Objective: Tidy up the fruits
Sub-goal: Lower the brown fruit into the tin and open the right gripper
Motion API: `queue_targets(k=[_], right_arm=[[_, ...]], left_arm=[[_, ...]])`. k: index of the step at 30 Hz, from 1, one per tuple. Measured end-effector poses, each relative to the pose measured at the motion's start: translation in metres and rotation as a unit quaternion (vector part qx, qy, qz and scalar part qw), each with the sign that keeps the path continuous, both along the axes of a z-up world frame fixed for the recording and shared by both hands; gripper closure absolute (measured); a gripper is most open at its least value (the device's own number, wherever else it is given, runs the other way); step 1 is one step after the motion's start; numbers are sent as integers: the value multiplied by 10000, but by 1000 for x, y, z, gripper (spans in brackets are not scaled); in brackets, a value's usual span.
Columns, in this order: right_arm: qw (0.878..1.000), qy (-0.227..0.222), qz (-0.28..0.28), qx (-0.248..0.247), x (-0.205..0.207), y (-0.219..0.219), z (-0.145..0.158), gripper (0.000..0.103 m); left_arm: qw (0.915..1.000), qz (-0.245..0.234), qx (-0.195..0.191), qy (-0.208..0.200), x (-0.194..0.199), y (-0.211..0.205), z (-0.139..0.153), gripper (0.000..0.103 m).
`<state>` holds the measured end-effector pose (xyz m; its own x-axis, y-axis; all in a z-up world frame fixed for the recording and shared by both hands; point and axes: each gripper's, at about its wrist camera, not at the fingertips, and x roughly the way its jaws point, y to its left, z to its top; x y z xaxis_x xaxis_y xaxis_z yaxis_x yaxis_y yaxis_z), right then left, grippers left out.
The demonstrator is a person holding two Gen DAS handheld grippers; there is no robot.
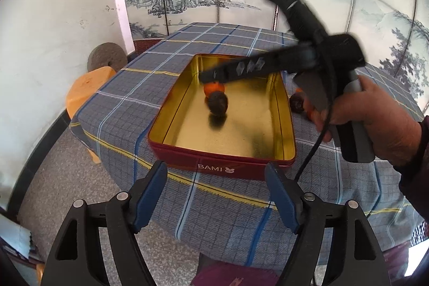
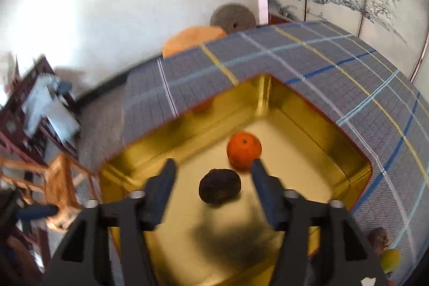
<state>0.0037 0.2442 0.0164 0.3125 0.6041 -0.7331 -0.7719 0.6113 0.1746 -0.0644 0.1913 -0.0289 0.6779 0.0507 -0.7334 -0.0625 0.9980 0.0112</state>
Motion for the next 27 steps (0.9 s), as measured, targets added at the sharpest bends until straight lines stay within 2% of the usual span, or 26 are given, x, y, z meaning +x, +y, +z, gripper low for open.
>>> queue_targets(k=[6,11,14,18,23,27], right_arm=[[9961,-207,-299,803,-13,-45,35,28],[9896,-456,-756,1136,-42,-123,44,24],[9854,-661,-1244,952,-60,-179,40,15],[9746,-804,-2021,539,-78,-259,24,15],[9454,-823,-3153,-19,-90,-355,-2,15],[9289,-665,-3640,141,-96,-412,-18,15]], left_arm=[[9999,-65,105,35,0,-7,-2,23],[9996,-204,177,99,1,-19,-3,23],[9991,-367,196,94,1,-29,0,23],[9974,-676,247,57,4,-48,5,23],[9911,-1322,131,7,10,-82,13,23],[9808,-1946,-50,107,31,-114,17,23]])
